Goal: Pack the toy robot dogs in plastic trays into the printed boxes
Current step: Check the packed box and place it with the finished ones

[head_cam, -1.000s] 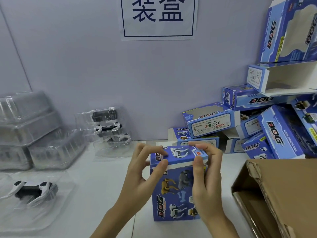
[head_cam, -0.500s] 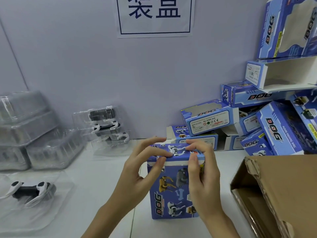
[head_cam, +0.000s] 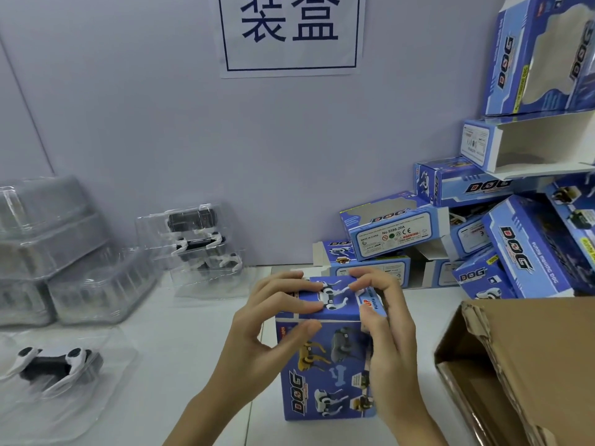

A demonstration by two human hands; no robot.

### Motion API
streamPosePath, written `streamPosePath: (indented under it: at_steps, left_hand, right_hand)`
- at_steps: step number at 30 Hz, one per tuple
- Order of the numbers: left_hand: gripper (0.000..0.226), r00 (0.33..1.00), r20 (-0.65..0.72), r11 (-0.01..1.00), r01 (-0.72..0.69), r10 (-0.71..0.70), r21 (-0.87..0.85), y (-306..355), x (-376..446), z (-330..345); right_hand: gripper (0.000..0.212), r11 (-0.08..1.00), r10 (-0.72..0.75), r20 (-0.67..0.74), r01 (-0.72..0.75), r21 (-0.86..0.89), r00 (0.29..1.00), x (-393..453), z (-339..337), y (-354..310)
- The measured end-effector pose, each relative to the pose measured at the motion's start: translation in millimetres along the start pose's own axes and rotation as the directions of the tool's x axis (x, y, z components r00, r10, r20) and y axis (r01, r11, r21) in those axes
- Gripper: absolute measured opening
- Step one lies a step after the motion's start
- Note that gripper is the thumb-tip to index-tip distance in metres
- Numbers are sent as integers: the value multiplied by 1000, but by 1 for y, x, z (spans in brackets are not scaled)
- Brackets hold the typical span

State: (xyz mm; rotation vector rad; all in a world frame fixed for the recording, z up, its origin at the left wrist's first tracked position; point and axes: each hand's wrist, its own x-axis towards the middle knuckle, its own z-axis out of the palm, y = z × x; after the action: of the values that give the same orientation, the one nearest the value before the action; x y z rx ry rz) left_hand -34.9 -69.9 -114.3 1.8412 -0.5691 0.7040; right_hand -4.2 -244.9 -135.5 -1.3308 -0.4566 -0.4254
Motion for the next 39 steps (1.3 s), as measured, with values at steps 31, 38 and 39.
streamPosePath:
  at_steps: [31,38,39]
  left_hand:
    - [37,877,-308,915,284,-369,-287,-40,-1,-18]
    - [63,659,-90,620,641,-747,-453,-39,9,-29]
    - [70,601,26,499,686,-799,-530,-38,11,-35]
  right_hand:
    - [95,822,549,499,-326,-467,670,22,-44,26]
    - [108,769,2,262,166,-618,965,16,-21,39]
    - [109,714,-40,300,238,-659,953,15,-19,38]
